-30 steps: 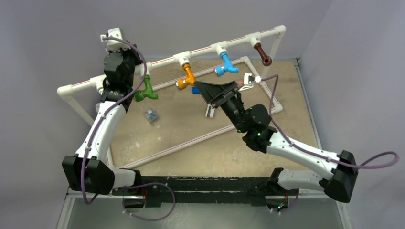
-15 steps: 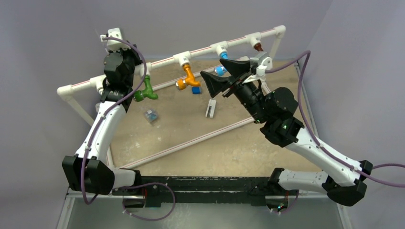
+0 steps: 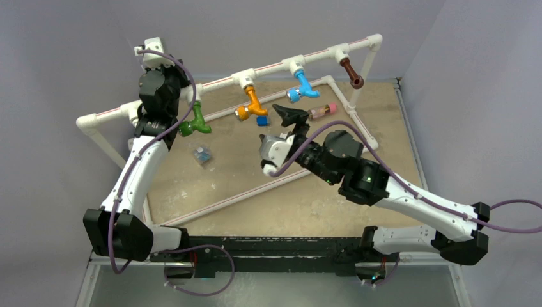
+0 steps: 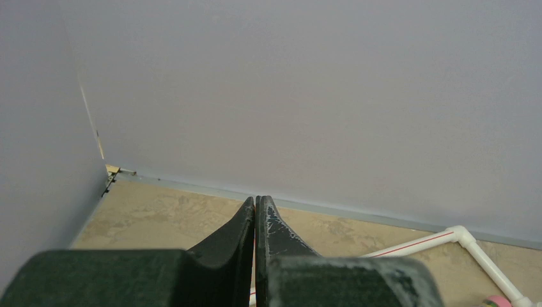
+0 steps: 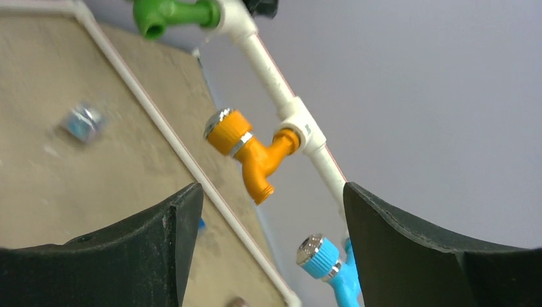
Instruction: Install the water faucets
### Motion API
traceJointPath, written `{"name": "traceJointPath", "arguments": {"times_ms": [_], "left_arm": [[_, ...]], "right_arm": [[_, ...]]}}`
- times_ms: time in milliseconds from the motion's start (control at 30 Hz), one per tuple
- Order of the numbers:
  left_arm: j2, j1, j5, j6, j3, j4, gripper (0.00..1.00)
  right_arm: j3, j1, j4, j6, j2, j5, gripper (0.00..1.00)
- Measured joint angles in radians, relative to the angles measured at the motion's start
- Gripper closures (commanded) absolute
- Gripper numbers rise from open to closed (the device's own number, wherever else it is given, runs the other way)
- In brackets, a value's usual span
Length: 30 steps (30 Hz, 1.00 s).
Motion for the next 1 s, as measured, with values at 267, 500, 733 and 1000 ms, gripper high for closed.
{"name": "traceJointPath", "arguments": {"times_ms": [267,500,733,1000], "left_arm": [[0.001,0.0,0.0,0.0,0.0,0.0,1.0],[0.002,0.0,0.0,0.0,0.0,0.001,1.0],[0.002,0.0,0.0,0.0,0.001,0.0,1.0],[0.002,0.0,0.001,0.0,0.001,0.0,1.0]], "right_arm": [[-0.217,0.06,0.15,-0.477,0.045,0.249,0.18],[-0.28,0.063,0.386,-0.751,0.108,0.351,0.18],[-0.278,0.065,0.6,-0.88,0.198,0.37,0.18],[-0.219,0.06,0.637,-0.9,0.321,0.355,0.21]]}}
